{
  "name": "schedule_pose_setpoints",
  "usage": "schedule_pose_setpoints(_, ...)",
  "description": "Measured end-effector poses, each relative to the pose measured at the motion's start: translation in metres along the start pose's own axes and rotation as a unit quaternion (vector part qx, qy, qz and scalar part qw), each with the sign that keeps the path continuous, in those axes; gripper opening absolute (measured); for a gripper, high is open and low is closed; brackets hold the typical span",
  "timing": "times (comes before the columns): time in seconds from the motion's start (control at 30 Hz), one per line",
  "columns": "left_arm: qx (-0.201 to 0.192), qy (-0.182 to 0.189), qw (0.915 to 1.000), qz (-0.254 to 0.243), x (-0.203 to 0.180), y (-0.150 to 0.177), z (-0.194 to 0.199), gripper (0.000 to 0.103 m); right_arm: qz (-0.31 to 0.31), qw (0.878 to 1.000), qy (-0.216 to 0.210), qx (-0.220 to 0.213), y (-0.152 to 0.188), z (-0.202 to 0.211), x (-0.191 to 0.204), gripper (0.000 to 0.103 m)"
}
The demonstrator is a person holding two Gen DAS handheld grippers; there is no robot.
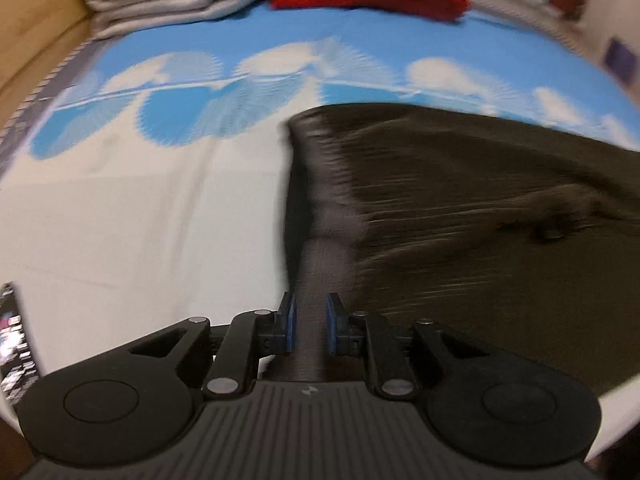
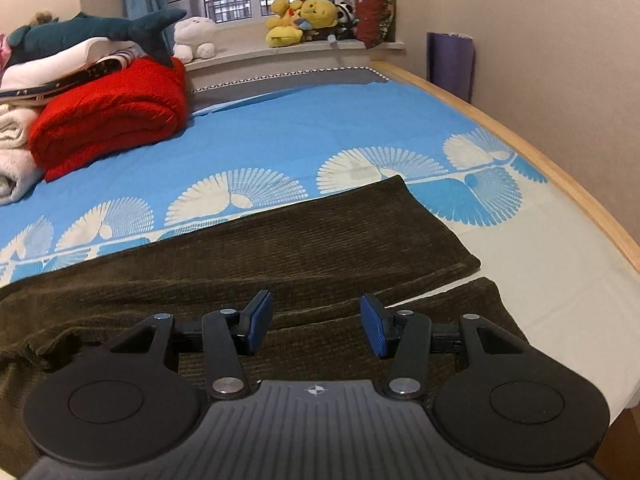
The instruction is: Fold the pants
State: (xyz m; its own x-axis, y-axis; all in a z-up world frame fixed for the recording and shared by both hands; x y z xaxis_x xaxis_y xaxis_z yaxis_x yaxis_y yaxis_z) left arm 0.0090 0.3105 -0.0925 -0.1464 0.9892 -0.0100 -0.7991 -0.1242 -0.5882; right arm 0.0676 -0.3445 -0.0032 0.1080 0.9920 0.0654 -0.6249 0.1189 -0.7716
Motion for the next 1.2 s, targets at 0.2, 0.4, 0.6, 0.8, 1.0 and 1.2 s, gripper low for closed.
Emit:
schedule_pose_setpoints(0.2,0.137,0.002,0.9860,-0.095,-0.031,0.031,-0.041,0.017,0.003,1.000,0.007,0.000,0.001,0.002,-0.005,0.051)
schedule_pose_setpoints(0.4,0.106,0.012,0.9911,-0.079,-0.035,0.020,-0.027,0.028,0.014,1.000,0.008,-0.001,0.003,0.005,-0.009,0.051)
schedule_pose_setpoints(0.6,0.051,0.015,0.9973,-0.050,-0.041,0.001,-0.010,0.047,0.040,0.999,0.013,-0.001,0.008,0.007,-0.014,0.051)
schedule_pose_setpoints(0.8,0.032,-0.004,0.9986,-0.043,-0.039,-0.009,-0.014,0.049,0.042,0.999,0.021,0.003,0.010,0.007,-0.025,0.051)
schedule_pose_setpoints(1.0,-0.020,-0.012,0.9991,-0.034,-0.042,-0.018,-0.002,0.049,0.051,0.998,0.023,-0.003,0.012,0.009,-0.030,0.051)
schedule_pose_setpoints(1.2,-0.066,-0.024,0.9970,-0.034,-0.057,-0.031,0.004,0.051,0.068,0.997,0.023,-0.017,0.009,0.010,-0.028,0.050)
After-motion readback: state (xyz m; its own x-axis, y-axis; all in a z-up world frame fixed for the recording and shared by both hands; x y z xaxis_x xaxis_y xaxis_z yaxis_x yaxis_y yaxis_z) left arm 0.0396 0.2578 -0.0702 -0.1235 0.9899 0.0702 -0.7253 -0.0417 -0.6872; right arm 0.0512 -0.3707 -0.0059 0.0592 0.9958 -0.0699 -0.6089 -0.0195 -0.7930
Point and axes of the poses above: each gripper's, at about its wrist camera, not at the fingertips, and z roughly against the way its jaws point, x to its left, y to its underside, the point moved 1 cm from there along -z, roughly the way its jaws point, and after that the axes turned 5 degrees about -x, right-handed, at the moved point
